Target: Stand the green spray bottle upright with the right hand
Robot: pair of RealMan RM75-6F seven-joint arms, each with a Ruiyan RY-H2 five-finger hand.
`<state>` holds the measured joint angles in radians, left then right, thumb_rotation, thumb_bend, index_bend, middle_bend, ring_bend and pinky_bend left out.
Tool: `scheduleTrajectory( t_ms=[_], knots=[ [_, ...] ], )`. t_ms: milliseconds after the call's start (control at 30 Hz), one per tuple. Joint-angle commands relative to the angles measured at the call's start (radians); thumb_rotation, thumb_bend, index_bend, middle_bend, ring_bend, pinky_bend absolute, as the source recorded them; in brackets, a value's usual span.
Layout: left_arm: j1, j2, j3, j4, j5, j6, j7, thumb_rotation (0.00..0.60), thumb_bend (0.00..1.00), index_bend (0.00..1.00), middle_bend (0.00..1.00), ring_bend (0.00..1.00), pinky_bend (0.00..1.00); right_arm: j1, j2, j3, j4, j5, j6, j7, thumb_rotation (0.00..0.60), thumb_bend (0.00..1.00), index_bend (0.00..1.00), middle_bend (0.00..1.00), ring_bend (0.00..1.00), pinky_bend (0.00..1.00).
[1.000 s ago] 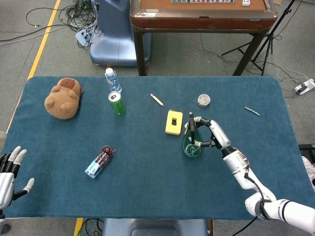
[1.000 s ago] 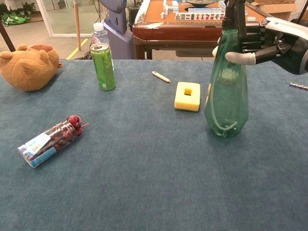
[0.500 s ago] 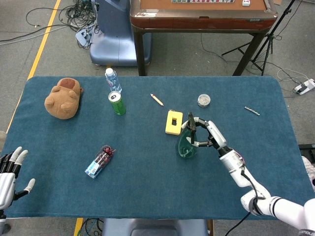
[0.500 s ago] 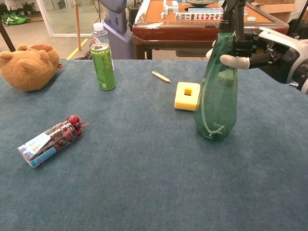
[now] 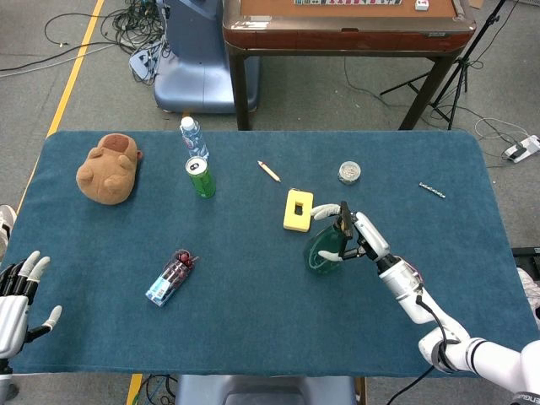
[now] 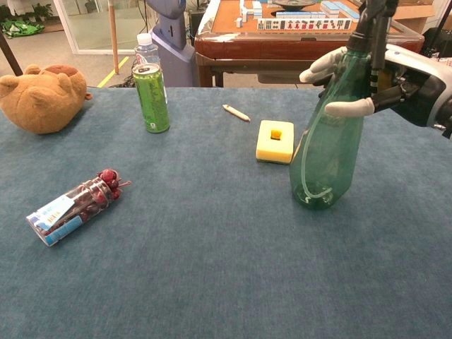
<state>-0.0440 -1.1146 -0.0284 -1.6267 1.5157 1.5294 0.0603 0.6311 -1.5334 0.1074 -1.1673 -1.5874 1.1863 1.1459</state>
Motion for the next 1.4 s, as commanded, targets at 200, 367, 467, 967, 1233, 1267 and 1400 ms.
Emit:
scheduleTrajectory(
  t_ms=[200, 367, 467, 967, 1233, 1267, 1400],
  knots=[
    [-0.001, 0.000, 0.000, -0.001, -0.001, -0.001, 0.002, 0.600, 0.33, 0.02, 0.00, 0.00, 0.00, -0.001, 0.024, -0.016, -0.017, -0.010, 0.003, -0.033, 0.600, 0.00, 0.26, 0.22, 0.14, 0.18],
    [-0.003, 0.000, -0.001, -0.002, 0.000, -0.003, 0.004, 0.600, 0.33, 0.02, 0.00, 0.00, 0.00, 0.000, 0.064, -0.031, -0.049, -0.023, 0.001, -0.081, 0.600, 0.00, 0.16, 0.16, 0.07, 0.12],
    [-0.004, 0.000, -0.003, -0.003, -0.001, -0.004, 0.005, 0.600, 0.33, 0.02, 0.00, 0.00, 0.00, -0.003, 0.089, -0.036, -0.075, -0.022, 0.000, -0.110, 0.600, 0.00, 0.13, 0.14, 0.06, 0.11],
    [-0.022, 0.001, -0.010, -0.011, 0.000, -0.019, 0.014, 0.600, 0.33, 0.02, 0.00, 0.00, 0.00, -0.078, 0.314, -0.064, -0.299, 0.058, -0.023, -0.556, 0.600, 0.04, 0.12, 0.19, 0.09, 0.11],
    [-0.034, 0.001, -0.014, -0.015, 0.001, -0.031, 0.021, 0.600, 0.33, 0.02, 0.00, 0.00, 0.00, -0.189, 0.408, -0.095, -0.424, 0.103, 0.069, -0.882, 0.600, 0.06, 0.15, 0.23, 0.10, 0.11],
    [-0.035, 0.001, -0.014, -0.015, 0.001, -0.032, 0.022, 0.600, 0.33, 0.02, 0.00, 0.00, 0.00, -0.203, 0.418, -0.101, -0.438, 0.107, 0.080, -0.909, 0.600, 0.06, 0.15, 0.23, 0.10, 0.11],
    [-0.042, -0.003, -0.016, -0.017, 0.000, -0.038, 0.025, 0.600, 0.33, 0.02, 0.00, 0.00, 0.00, -0.274, 0.444, -0.124, -0.491, 0.113, 0.147, -0.993, 0.600, 0.06, 0.15, 0.24, 0.10, 0.11]
  ],
)
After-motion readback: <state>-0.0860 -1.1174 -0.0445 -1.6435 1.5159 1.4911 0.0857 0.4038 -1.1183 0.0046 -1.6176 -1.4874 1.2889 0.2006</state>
